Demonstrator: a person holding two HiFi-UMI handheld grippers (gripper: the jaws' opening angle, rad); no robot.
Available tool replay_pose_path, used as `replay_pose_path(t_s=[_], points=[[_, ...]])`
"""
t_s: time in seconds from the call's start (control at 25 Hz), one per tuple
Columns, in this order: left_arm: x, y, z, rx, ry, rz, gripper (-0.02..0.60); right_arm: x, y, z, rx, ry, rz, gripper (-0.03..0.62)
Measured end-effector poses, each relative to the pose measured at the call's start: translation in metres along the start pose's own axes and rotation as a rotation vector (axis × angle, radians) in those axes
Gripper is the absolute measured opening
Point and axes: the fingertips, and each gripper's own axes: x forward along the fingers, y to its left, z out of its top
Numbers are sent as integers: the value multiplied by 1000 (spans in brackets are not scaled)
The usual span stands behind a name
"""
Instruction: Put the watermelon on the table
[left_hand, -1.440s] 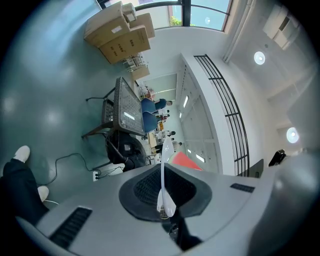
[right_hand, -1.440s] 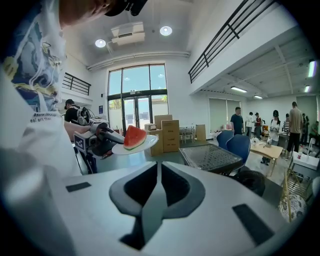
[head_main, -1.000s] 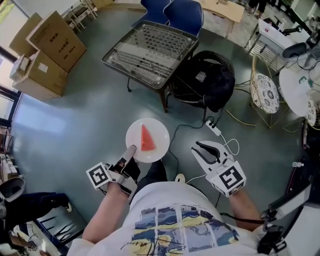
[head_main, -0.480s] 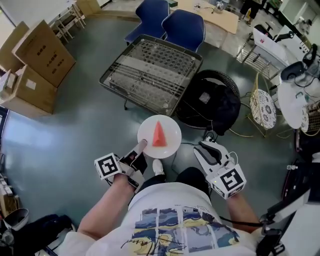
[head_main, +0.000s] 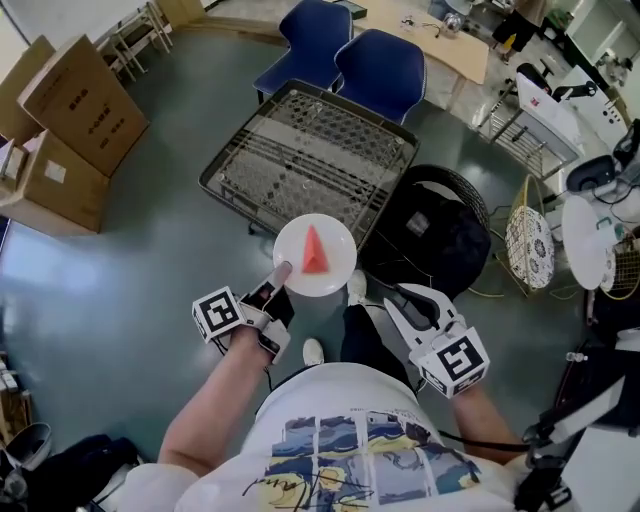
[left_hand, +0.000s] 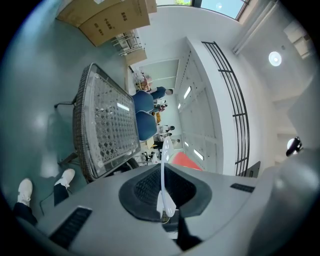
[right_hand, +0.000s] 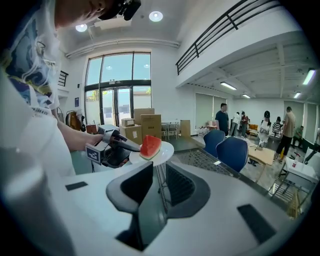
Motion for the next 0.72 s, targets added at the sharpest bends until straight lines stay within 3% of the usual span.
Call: replay_pose_path(t_s=[0.36, 0.72], points=[[144, 37, 85, -16, -80, 24, 17, 80, -140, 8, 3, 0, 76, 64], [302, 125, 153, -4, -103, 100, 17, 132, -263, -12, 116, 50, 116, 64]])
